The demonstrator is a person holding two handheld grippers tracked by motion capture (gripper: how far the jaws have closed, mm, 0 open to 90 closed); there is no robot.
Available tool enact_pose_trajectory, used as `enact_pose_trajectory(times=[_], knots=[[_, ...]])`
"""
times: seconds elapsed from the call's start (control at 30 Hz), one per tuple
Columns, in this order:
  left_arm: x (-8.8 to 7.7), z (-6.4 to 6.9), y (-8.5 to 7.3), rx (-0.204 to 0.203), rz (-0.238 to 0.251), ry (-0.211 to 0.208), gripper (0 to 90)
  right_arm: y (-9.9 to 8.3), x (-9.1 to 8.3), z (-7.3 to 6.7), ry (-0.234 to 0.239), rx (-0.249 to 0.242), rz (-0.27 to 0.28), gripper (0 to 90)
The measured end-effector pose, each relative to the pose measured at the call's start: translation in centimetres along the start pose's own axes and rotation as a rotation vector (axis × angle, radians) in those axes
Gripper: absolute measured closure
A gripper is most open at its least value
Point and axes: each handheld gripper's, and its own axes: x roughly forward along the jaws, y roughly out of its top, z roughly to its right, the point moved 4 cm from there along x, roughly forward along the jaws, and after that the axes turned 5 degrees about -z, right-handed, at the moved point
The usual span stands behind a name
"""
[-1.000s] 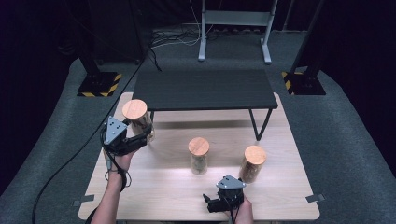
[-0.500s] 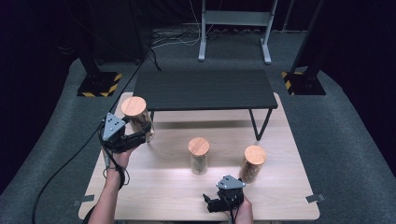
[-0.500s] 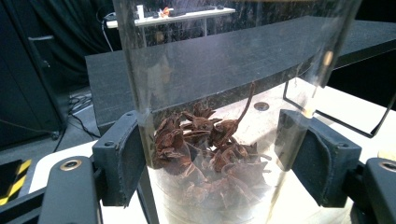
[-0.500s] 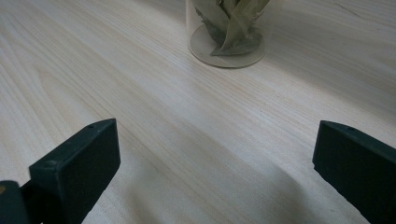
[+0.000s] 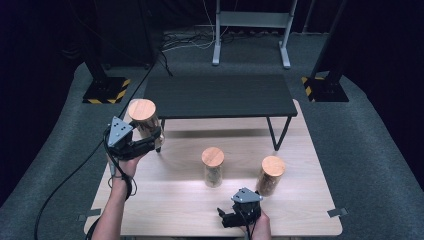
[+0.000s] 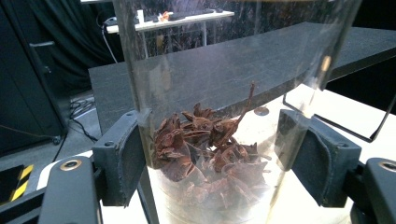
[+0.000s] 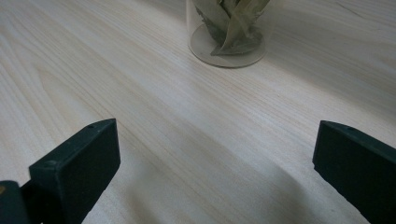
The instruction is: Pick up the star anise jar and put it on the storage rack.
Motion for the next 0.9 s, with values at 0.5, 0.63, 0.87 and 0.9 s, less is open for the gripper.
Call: enact_pose_trajectory(times=[0.5,0.63,0.87,0.9], knots=[[0.1,-0.4,1.2,-0.006,0.002,-0.012,25.2,0.0,0.0,0.0,-0.003,-0.002,-0.003,0.0],[0.0,-0.5,1.5,-0.006,0.001,-0.015,25.2,0.0,0.0,0.0,-0.003,-0.001,-0.003,0.0],[0.1,-0.7,2.0,-0.008,-0.007,-0.028,25.2,0.0,0.1,0.0,-0.003,-0.004,-0.005,0.0],[0.1,-0.7,2.1,-0.005,-0.009,-0.028,25.2,0.0,0.1,0.0,-0.003,-0.004,-0.005,0.0]])
